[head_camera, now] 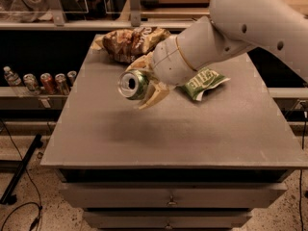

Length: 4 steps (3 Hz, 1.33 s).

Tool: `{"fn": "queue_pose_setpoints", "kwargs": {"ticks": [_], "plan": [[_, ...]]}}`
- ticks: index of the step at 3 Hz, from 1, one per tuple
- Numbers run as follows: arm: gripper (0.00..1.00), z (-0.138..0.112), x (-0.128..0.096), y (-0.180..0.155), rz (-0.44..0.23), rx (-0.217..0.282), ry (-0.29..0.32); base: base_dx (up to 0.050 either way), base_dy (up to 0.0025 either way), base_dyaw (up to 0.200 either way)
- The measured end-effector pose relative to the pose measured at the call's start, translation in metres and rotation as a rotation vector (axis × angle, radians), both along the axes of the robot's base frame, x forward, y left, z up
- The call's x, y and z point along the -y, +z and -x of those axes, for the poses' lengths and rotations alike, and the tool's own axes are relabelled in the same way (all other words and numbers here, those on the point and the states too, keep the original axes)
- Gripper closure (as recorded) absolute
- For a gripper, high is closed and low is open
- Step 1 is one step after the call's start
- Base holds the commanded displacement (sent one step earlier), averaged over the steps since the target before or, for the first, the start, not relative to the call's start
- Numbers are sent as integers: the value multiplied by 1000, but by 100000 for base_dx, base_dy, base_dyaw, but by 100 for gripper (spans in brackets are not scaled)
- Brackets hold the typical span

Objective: Knock green can over

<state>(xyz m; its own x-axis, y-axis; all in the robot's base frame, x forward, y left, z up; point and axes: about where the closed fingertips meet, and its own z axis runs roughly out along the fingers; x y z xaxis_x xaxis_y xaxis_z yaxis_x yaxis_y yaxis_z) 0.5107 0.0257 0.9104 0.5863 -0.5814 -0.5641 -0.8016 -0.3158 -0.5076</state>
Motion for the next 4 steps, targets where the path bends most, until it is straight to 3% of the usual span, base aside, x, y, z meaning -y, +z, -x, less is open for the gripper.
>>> {"fn": "queue_pose_setpoints", "kwargs": {"ticks": [1, 3, 4], "plan": [[100, 6, 1, -10, 155, 52, 44, 0, 0, 0], [100, 13, 6, -47, 445, 90, 120, 0, 0, 0], [100, 13, 12, -56, 584, 122, 130, 0, 0, 0]]}}
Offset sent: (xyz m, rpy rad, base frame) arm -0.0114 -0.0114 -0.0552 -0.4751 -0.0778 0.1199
